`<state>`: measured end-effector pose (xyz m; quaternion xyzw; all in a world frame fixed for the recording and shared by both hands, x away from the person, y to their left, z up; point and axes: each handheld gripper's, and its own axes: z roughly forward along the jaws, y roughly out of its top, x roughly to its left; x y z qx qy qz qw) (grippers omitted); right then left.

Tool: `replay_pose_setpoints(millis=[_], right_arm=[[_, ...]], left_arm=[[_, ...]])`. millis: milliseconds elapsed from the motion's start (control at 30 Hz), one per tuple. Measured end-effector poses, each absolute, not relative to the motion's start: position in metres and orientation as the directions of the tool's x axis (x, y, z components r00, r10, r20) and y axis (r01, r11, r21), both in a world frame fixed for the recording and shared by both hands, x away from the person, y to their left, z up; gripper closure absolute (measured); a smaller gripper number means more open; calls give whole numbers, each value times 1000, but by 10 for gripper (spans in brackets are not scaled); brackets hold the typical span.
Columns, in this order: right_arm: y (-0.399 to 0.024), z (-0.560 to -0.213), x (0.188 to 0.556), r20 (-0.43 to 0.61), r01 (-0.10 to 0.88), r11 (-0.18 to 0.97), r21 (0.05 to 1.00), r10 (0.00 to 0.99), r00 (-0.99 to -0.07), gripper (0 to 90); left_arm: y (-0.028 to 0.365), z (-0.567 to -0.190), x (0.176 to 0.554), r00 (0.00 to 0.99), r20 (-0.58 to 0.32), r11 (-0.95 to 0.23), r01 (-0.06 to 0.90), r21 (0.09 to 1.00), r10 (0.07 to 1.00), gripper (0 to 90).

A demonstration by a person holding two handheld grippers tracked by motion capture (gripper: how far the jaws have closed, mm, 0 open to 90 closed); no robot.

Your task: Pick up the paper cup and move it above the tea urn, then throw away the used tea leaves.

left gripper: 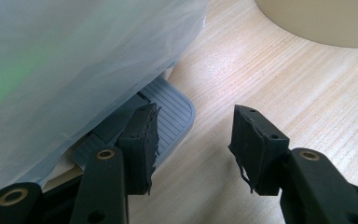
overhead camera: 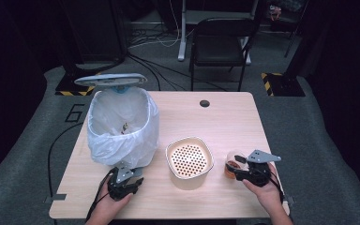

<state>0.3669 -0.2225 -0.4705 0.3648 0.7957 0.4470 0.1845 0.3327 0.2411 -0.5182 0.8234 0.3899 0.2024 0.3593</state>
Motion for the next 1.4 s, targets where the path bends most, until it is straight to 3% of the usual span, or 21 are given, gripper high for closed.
replay_pose_setpoints(millis=[1200, 1400], right_arm=[[-188, -401, 441, -87, 311, 429, 848, 691, -717, 471], [-178, -391, 455, -131, 254, 460, 851, 654, -745, 471]], left_arm=[[241, -518, 333, 612, 50, -433, 497, 752, 789, 510], [242, -518, 333, 614, 49, -434, 497, 752, 788, 511]])
